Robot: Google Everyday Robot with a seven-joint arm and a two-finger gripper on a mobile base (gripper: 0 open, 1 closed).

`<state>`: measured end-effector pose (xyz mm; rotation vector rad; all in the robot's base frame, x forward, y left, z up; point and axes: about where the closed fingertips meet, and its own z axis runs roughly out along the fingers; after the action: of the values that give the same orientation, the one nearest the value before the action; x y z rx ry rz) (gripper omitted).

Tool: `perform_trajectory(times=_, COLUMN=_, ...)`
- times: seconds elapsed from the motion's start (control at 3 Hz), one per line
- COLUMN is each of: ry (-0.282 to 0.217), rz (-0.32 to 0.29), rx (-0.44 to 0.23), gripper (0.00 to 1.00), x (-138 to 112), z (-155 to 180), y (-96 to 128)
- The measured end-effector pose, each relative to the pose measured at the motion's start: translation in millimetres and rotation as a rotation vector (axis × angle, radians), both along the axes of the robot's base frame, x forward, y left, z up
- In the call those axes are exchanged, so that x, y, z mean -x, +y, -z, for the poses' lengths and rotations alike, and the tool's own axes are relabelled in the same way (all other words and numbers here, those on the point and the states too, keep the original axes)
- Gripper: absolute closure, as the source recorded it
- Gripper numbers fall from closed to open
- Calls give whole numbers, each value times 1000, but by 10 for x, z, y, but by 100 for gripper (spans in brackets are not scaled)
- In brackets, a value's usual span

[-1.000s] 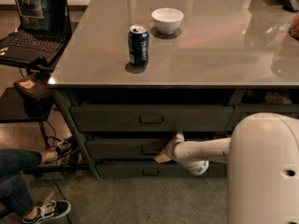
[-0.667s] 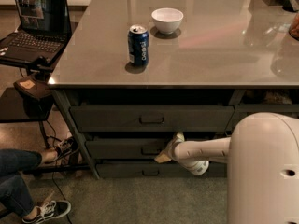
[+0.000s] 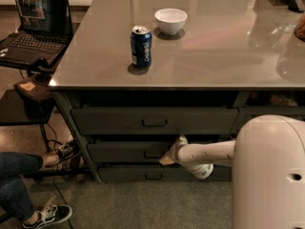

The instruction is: Open middle drawer

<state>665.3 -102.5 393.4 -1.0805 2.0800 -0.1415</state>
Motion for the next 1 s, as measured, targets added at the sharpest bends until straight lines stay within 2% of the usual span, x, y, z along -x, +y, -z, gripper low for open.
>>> perform_trajectory(times=0.67, ry=0, rz=0, rx=0, gripper=89, x=-35, z=-83, y=-4)
perform_trajectory(times=1.0, ry=0, rz=0, rx=0, gripper=100, x=-45, z=-139, y=-5)
